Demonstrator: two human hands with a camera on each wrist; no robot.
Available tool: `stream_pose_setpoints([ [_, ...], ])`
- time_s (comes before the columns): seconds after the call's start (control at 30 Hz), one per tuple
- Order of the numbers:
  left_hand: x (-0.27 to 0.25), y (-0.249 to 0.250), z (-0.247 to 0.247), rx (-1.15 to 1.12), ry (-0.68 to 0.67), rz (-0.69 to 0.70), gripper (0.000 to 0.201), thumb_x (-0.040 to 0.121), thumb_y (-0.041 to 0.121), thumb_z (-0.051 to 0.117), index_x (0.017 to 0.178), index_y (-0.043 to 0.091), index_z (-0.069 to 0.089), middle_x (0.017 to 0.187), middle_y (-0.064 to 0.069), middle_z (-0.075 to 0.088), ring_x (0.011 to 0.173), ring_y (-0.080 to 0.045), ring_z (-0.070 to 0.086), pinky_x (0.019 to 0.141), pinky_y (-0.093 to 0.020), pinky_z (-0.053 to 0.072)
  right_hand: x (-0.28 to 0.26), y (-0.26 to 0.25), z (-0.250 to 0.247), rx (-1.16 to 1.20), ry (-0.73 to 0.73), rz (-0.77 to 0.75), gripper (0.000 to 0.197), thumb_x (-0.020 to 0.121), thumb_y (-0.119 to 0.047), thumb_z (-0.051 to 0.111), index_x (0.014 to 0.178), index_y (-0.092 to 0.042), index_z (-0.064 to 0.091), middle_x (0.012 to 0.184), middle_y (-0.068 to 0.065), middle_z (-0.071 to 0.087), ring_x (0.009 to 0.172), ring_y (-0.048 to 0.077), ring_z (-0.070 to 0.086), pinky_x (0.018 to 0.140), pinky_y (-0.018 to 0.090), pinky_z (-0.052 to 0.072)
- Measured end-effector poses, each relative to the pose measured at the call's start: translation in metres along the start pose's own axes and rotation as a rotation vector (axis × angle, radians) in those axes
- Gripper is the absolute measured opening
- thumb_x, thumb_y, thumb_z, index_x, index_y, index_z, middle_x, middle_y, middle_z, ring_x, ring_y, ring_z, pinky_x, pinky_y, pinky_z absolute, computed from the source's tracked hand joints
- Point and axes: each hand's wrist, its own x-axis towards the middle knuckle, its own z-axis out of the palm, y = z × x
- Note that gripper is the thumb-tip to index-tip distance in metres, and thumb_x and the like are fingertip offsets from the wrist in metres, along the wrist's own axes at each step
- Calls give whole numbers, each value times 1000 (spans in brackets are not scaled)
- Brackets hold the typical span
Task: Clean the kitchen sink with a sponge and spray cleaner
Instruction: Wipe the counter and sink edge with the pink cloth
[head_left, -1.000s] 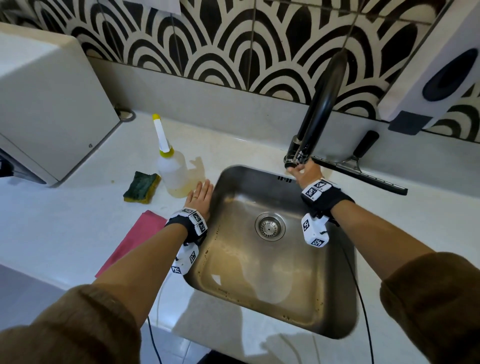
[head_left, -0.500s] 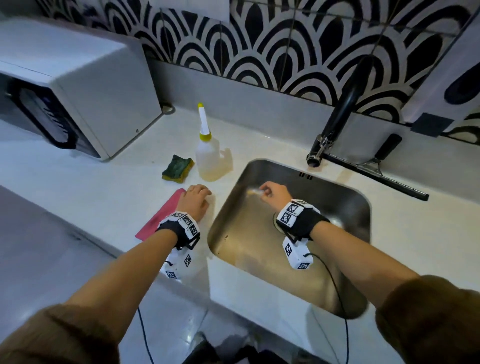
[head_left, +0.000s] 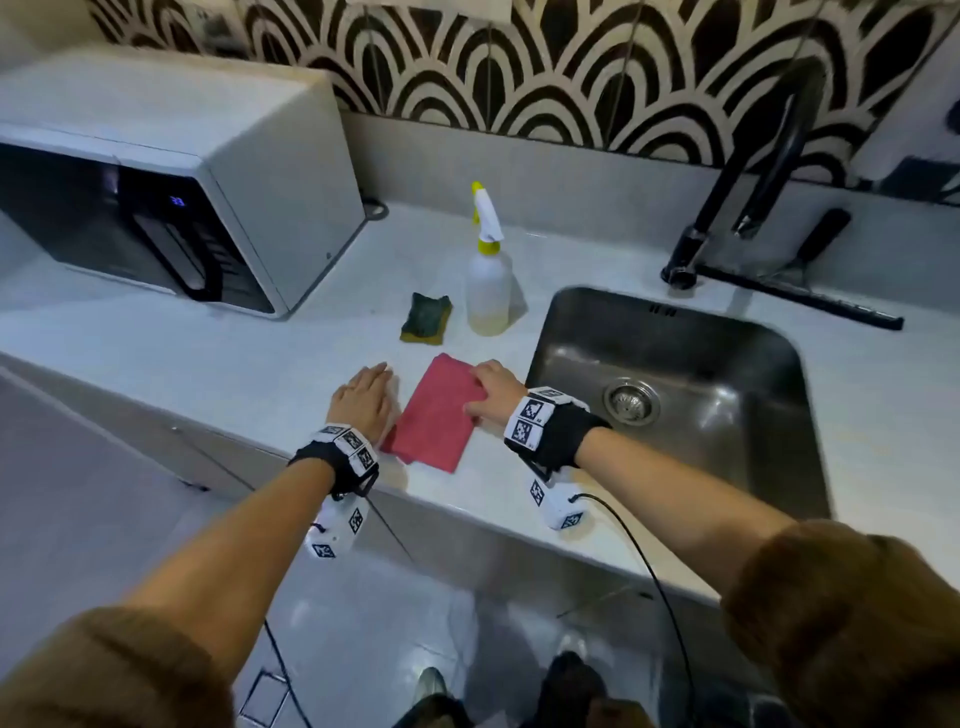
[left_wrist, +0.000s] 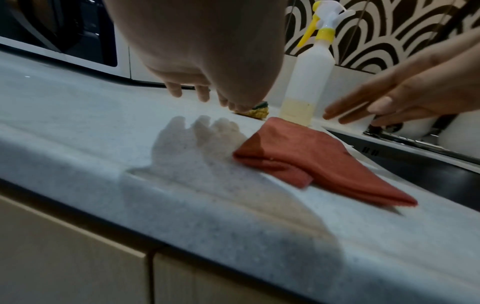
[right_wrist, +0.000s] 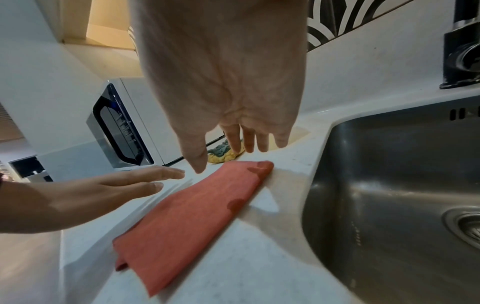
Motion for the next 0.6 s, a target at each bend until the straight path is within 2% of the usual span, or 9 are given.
stream_pose_setpoints([
  [0.07,-2,-9,2,18,-71,51,48,99,18,35,146,13,32,155,0,26,141,-21,28,114,-40,29,2,-14,16,-44,39,9,68,82,-28,65,139,-5,35,142,17,34,130,33,39,109,37,34],
  [0.13,-3,-9,7,-3,-109,64,46,100,17,33,146,13,31,156,1,25,142,-21,27,113,-41,30,2,-23,26,-100,49,16,81,86,-32,62,148,-7,16,156,15,14,144,30,18,117,40,19],
  [0.2,-4,-13,11,-2,-127,70,48,100,15,31,148,14,27,157,2,20,145,-22,21,114,-42,28,2,-35,39,-129,34,42,88,88,-38,59,151,-10,3,159,11,-4,147,27,0,120,44,8],
  [0.27,-3,-15,15,35,-139,83,51,100,12,30,150,15,20,159,4,13,147,-22,14,115,-40,26,5,-42,51,-127,9,84,93,88,-45,57,151,-15,-5,158,10,-14,147,27,-9,120,46,2],
  [0.4,0,-21,19,75,-135,101,57,97,6,31,151,17,14,160,5,7,148,-20,10,114,-38,26,7,-45,76,-225,-45,165,95,88,-56,50,150,-18,-10,156,10,-23,145,30,-17,117,50,-1],
  [0.6,-4,-22,21,85,-131,110,69,92,3,39,152,16,8,160,5,1,148,-19,6,116,-38,23,-2,-45,89,-327,-46,131,78,96,-46,40,150,-18,-8,157,10,-21,146,31,-14,117,48,2],
])
